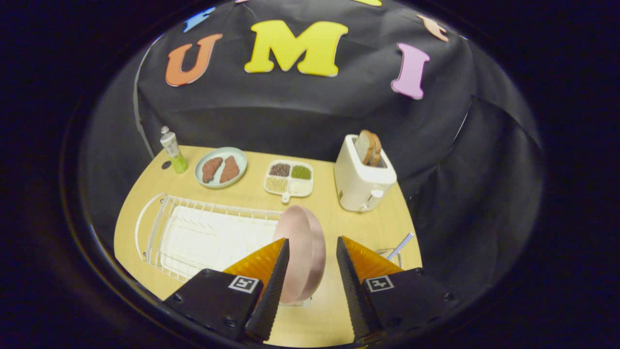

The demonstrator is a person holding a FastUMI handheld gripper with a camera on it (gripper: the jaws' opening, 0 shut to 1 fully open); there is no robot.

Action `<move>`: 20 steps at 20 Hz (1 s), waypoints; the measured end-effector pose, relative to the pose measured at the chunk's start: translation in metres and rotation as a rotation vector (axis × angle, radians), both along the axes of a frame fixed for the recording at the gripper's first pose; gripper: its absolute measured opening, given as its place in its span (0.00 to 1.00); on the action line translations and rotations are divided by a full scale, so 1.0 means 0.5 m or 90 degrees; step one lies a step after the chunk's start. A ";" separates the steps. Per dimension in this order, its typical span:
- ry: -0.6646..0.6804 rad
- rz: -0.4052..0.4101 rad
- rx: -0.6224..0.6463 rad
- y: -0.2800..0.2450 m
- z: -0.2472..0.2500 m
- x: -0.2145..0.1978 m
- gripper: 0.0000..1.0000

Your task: Take the plate from the dish rack, then take the spoon from the basket and place it into the plate.

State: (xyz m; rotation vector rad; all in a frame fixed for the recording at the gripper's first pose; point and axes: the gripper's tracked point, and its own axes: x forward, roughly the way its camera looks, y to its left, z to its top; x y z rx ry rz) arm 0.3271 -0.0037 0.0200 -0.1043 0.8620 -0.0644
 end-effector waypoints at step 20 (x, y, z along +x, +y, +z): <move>0.021 -0.147 -0.212 0.037 -0.040 0.004 0.22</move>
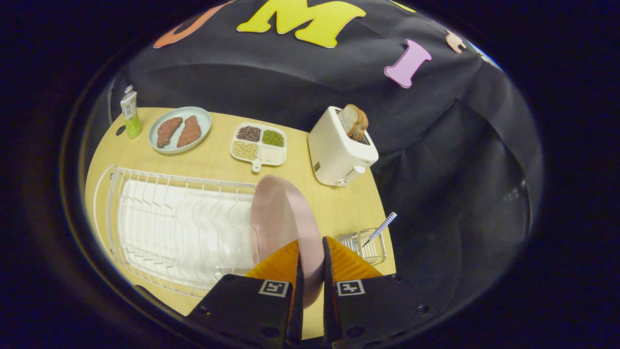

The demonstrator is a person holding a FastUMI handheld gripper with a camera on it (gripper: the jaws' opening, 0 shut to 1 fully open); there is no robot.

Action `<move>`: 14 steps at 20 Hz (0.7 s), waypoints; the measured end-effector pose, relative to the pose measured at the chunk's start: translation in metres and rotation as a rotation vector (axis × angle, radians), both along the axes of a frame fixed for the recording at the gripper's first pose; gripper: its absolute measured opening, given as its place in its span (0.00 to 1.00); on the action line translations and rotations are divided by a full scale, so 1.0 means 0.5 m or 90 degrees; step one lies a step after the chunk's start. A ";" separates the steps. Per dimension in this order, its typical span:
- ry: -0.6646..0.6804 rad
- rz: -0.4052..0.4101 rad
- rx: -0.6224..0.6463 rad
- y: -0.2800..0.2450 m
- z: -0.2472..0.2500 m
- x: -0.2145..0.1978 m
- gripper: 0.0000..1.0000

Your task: Take the plate from the dish rack, then take the spoon from the basket and place it into the plate.

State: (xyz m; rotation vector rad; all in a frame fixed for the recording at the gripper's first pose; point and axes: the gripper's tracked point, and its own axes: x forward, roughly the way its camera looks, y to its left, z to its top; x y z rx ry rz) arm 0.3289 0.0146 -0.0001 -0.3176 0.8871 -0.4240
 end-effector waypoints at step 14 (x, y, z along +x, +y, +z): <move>-0.172 0.093 0.122 0.057 0.078 -0.270 0.22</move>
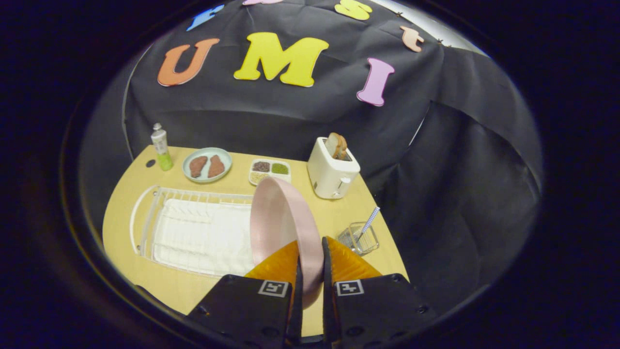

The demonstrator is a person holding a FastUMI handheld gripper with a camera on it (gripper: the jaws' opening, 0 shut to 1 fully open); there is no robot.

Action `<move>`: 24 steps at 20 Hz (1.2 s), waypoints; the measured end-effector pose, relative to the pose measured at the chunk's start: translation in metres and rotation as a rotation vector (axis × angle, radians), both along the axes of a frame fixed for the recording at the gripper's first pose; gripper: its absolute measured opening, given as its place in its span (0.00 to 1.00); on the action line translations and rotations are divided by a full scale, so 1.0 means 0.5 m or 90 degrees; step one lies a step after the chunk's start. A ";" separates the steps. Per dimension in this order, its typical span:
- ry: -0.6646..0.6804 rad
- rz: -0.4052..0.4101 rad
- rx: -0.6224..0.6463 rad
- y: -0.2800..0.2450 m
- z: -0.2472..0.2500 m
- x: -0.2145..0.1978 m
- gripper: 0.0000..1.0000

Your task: Take the plate from the dish rack, then take the spoon from the basket and place it into the plate.

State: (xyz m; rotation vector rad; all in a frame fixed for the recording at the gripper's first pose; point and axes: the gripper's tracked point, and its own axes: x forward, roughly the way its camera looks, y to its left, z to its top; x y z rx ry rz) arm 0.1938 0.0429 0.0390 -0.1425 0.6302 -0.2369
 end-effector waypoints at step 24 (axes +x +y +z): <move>0.002 0.125 0.233 0.025 -0.452 -0.193 0.29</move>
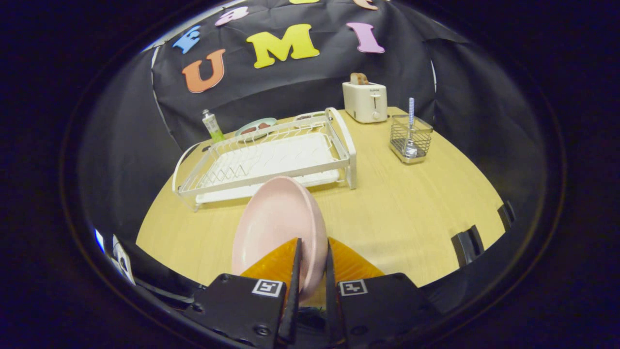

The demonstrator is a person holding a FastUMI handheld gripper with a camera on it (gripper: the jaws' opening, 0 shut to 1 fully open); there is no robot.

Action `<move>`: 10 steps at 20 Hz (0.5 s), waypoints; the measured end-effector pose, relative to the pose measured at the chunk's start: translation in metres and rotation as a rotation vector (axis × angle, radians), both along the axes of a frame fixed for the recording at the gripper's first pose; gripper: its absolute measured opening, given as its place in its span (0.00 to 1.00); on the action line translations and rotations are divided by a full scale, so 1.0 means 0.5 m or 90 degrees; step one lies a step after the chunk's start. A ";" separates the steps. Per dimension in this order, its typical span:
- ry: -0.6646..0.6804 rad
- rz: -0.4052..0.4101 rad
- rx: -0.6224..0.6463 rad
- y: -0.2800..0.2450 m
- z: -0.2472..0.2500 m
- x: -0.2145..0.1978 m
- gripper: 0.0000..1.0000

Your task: Take the plate from the dish rack, then take the spoon from the basket and place it into the plate.

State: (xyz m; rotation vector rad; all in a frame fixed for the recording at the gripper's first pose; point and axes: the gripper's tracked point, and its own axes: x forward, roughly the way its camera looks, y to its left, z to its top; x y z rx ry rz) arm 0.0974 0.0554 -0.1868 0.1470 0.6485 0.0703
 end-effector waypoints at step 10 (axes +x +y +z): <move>-0.070 -0.008 0.006 -0.062 -0.035 0.027 0.43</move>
